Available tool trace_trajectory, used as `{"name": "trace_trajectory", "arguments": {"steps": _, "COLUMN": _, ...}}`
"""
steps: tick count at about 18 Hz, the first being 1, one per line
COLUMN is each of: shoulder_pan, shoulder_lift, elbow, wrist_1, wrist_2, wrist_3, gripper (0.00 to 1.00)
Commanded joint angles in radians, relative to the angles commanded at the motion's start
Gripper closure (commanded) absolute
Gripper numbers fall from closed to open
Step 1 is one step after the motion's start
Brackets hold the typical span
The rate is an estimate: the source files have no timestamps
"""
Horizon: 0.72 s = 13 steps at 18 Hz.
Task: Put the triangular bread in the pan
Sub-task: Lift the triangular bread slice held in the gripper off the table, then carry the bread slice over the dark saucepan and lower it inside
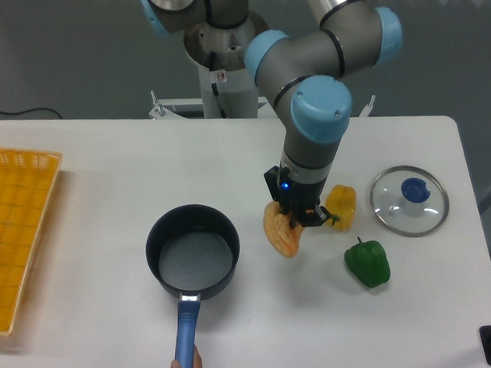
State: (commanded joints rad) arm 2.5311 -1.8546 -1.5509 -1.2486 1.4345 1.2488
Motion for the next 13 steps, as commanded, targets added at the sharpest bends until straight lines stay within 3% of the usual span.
{"name": "trace_trajectory", "arguments": {"steps": 13, "shoulder_pan": -0.156, "shoulder_lift": -0.006, "elbow": 0.028, "wrist_1": 0.009, "wrist_2": -0.083, "wrist_3": -0.270, "gripper": 0.74}}
